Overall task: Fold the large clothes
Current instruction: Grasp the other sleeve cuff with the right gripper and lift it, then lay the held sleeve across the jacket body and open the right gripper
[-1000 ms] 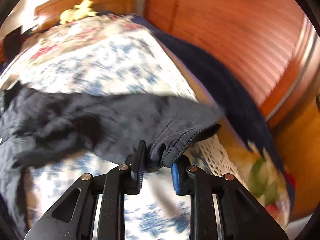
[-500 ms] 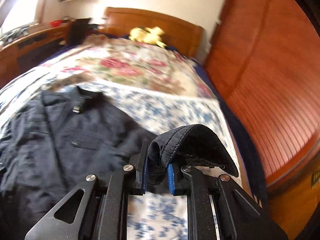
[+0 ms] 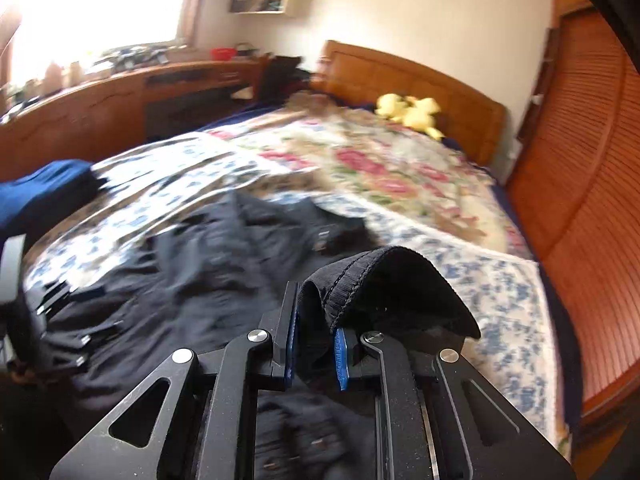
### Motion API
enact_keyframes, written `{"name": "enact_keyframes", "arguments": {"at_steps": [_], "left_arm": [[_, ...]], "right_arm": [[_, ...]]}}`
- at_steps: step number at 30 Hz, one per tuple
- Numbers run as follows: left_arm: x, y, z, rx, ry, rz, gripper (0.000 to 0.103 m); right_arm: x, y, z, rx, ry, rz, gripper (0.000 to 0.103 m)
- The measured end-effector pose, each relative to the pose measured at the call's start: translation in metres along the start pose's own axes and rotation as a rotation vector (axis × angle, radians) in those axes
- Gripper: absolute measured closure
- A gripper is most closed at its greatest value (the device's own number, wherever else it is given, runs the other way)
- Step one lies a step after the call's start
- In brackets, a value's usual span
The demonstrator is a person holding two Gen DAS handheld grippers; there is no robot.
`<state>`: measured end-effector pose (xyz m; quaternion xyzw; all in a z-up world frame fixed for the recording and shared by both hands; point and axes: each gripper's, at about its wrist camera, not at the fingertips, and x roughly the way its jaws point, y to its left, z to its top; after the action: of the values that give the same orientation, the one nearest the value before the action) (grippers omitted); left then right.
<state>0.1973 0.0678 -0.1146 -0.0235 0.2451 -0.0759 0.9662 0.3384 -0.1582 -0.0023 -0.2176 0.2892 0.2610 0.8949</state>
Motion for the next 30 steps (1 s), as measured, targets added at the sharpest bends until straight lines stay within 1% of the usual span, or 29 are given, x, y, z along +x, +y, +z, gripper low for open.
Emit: {"name": "enact_keyframes", "arguments": {"at_steps": [5, 9, 14, 17, 18, 22, 24, 27, 30], "left_arm": [[-0.008, 0.010, -0.004, -0.011, -0.002, 0.009, 0.048], [-0.011, 0.018, -0.002, -0.035, -0.006, 0.006, 0.048], [-0.010, 0.020, -0.001, -0.041, -0.005, 0.005, 0.048], [-0.009, 0.018, -0.001, -0.030, -0.002, 0.007, 0.048], [-0.009, 0.018, 0.000, -0.026, -0.001, 0.007, 0.048], [-0.007, 0.012, -0.001, -0.016, 0.003, 0.002, 0.048], [-0.007, 0.009, -0.001, -0.005, 0.002, -0.002, 0.048], [-0.008, 0.002, -0.002, 0.011, 0.001, -0.006, 0.048], [-0.008, -0.003, -0.002, 0.020, 0.007, -0.015, 0.048]], "right_arm": [[0.001, 0.039, -0.022, 0.010, 0.033, 0.090, 0.090], [0.004, 0.061, -0.044, 0.013, 0.067, 0.127, 0.090], [0.020, 0.073, -0.073, 0.043, 0.139, 0.135, 0.090], [0.022, 0.075, -0.087, 0.068, 0.160, 0.147, 0.090], [0.021, 0.075, -0.090, 0.077, 0.165, 0.150, 0.087], [0.012, 0.073, -0.103, 0.118, 0.175, 0.157, 0.082], [0.008, 0.073, -0.110, 0.121, 0.187, 0.144, 0.069], [-0.003, 0.071, -0.121, 0.130, 0.193, 0.127, 0.060], [-0.012, 0.067, -0.130, 0.138, 0.189, 0.113, 0.055]]}}
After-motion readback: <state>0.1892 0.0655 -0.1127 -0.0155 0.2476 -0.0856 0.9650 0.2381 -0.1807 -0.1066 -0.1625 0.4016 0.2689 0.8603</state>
